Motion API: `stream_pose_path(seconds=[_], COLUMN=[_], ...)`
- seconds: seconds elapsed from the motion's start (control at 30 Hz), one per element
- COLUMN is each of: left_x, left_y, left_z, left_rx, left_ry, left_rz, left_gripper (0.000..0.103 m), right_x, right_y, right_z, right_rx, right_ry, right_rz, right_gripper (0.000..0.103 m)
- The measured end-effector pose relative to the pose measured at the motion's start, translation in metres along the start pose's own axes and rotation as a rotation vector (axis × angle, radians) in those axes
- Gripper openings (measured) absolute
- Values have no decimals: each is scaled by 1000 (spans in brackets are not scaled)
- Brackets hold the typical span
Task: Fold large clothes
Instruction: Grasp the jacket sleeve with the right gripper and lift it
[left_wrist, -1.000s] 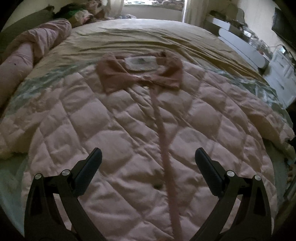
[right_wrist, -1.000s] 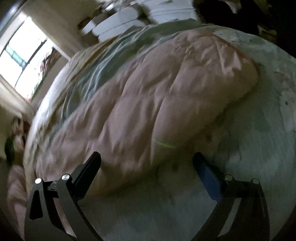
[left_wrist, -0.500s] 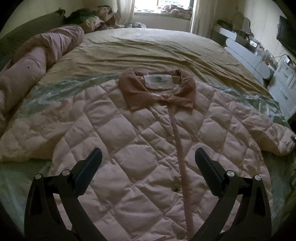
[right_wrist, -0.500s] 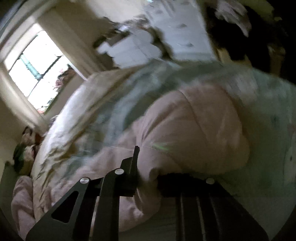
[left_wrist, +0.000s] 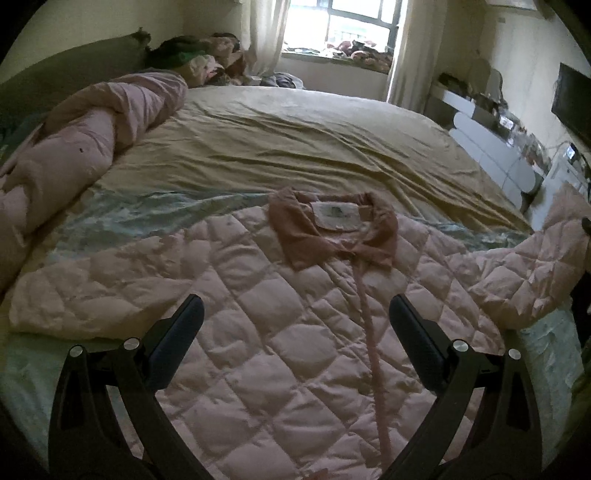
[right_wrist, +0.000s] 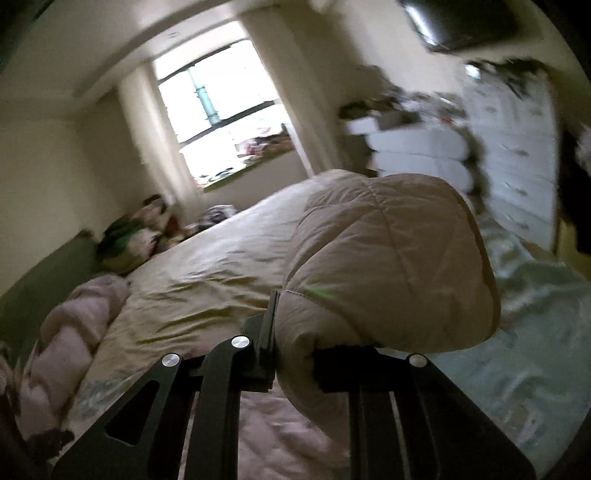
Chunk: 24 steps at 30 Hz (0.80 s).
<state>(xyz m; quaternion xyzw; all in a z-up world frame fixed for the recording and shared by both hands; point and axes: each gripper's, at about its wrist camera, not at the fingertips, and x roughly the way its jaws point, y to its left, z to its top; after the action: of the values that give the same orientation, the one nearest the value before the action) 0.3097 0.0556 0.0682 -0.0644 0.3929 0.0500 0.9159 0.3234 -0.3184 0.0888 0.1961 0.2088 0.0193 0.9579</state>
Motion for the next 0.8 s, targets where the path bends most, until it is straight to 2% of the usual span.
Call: stream_pose_path(seconds=[0.27,0.5,0.8], left_x=[-9,-9,6], left_y=[44,81,118], left_z=[3,-4,-16], left_rx=[-87,-148,-204], left_ry=[-13,-6,15], left_rz=[30,45,53], left_gripper=[94,94,94], right_x=[10,27,60], right_y=[98,172,227], right_z=[-5,-36,-91], right_rx=[-146,-233,-323], right_ry=[30,89,179], right_rz=[106,186,221], right_gripper=[14,14,14])
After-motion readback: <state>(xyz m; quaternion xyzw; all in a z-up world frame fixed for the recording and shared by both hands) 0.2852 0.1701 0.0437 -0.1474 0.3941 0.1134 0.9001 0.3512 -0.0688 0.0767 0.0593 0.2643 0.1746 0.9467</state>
